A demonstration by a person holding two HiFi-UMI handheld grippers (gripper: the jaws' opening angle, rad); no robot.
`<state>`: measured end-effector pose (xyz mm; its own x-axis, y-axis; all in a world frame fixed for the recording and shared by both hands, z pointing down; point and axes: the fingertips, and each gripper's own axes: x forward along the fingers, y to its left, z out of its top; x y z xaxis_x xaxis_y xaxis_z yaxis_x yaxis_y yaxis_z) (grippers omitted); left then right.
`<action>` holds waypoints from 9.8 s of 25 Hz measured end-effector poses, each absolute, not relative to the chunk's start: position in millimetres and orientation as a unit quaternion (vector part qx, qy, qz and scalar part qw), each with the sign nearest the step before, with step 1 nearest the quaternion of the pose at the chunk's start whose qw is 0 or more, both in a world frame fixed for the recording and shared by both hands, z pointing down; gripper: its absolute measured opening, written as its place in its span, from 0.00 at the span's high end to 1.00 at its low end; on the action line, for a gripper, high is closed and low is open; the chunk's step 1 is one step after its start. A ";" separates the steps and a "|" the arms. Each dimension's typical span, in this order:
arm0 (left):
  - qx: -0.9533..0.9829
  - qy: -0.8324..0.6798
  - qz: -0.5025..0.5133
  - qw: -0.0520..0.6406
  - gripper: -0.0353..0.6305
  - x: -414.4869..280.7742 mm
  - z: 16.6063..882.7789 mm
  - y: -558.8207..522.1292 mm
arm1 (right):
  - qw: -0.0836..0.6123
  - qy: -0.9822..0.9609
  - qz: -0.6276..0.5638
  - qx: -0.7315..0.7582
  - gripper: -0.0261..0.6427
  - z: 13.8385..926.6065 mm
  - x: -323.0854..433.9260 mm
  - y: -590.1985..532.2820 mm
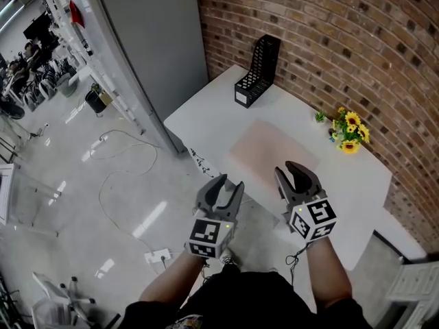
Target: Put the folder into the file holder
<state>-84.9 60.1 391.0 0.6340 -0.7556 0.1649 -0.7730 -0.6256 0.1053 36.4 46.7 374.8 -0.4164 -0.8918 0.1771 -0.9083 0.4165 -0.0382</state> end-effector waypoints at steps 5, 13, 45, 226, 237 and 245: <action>0.907 -0.408 0.055 0.094 0.61 -95.5 397.2 46.7 | 0.081 -0.836 0.063 0.539 0.67 378.1 18.7 31.9; 0.904 -0.409 0.061 0.113 0.56 -94.7 414.1 23.9 | 0.099 -0.839 0.066 0.530 0.59 388.3 17.2 4.1; 0.826 -0.521 0.094 0.194 0.54 -35.7 474.5 -90.2 | 0.111 -0.887 0.139 0.426 0.53 450.9 97.7 -156.2; 0.977 -0.192 0.058 0.073 0.51 53.2 398.8 -147.8 | -0.008 -0.893 0.118 0.435 0.52 387.4 181.0 -149.7; 0.965 -0.253 0.039 0.047 0.62 68.8 392.4 -129.2 | -0.018 -0.874 0.118 0.470 0.53 387.2 192.4 -157.9; 0.946 -0.322 0.021 0.038 0.68 60.3 371.9 -123.1 | -0.029 -0.841 0.103 0.531 0.84 377.6 208.4 -162.2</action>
